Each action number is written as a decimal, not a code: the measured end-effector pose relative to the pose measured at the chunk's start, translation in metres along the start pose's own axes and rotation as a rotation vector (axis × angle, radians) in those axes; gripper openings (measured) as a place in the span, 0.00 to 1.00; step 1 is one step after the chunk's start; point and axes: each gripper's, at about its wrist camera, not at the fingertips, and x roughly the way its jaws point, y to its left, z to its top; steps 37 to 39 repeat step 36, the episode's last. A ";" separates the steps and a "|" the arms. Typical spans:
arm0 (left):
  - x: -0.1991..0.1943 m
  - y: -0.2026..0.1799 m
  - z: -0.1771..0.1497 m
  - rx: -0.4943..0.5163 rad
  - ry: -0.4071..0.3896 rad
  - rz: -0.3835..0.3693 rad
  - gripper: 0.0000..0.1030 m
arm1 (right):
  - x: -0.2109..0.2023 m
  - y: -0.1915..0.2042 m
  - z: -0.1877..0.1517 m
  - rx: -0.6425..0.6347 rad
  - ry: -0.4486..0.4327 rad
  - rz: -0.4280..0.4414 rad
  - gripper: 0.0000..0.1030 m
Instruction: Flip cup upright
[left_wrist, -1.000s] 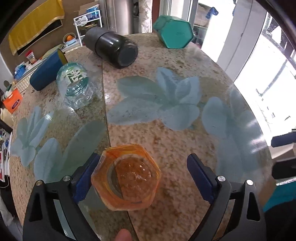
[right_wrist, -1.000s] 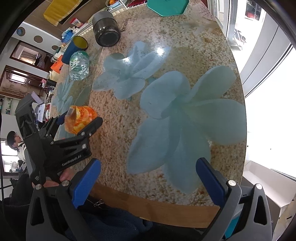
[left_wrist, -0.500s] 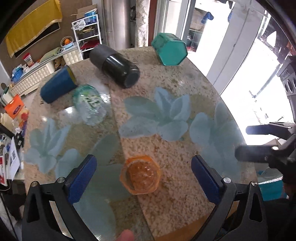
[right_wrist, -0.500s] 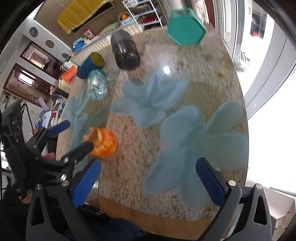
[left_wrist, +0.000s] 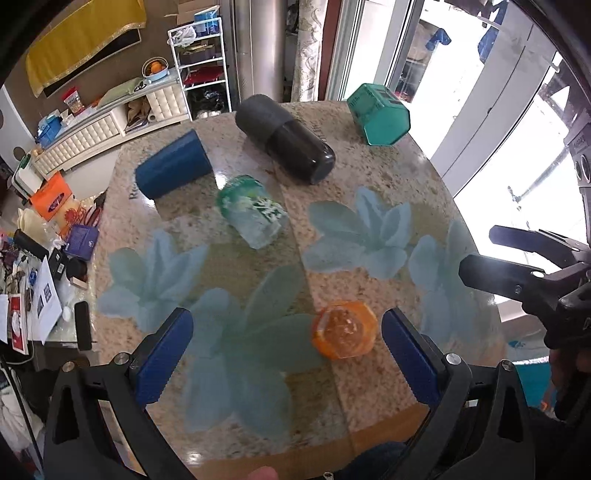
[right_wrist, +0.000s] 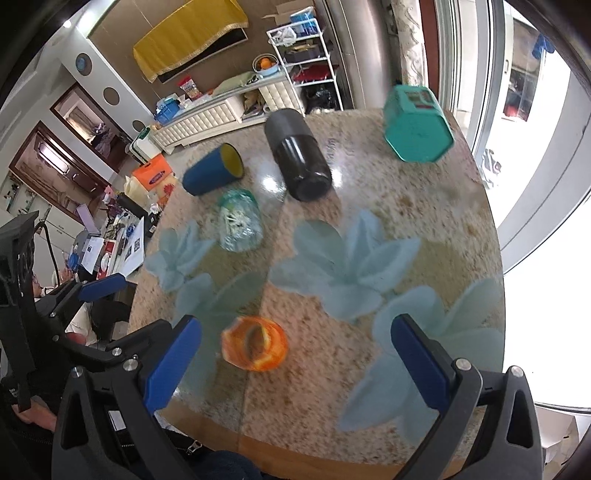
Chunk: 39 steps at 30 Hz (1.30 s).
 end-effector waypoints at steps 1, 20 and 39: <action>-0.003 0.005 0.001 0.003 -0.001 -0.001 1.00 | 0.001 0.005 0.001 0.002 -0.003 -0.003 1.00; -0.027 0.061 -0.014 0.071 0.012 -0.047 1.00 | -0.002 0.068 -0.009 0.050 -0.075 -0.110 1.00; -0.039 0.053 -0.018 0.107 -0.013 -0.087 1.00 | -0.009 0.074 -0.017 0.097 -0.087 -0.142 1.00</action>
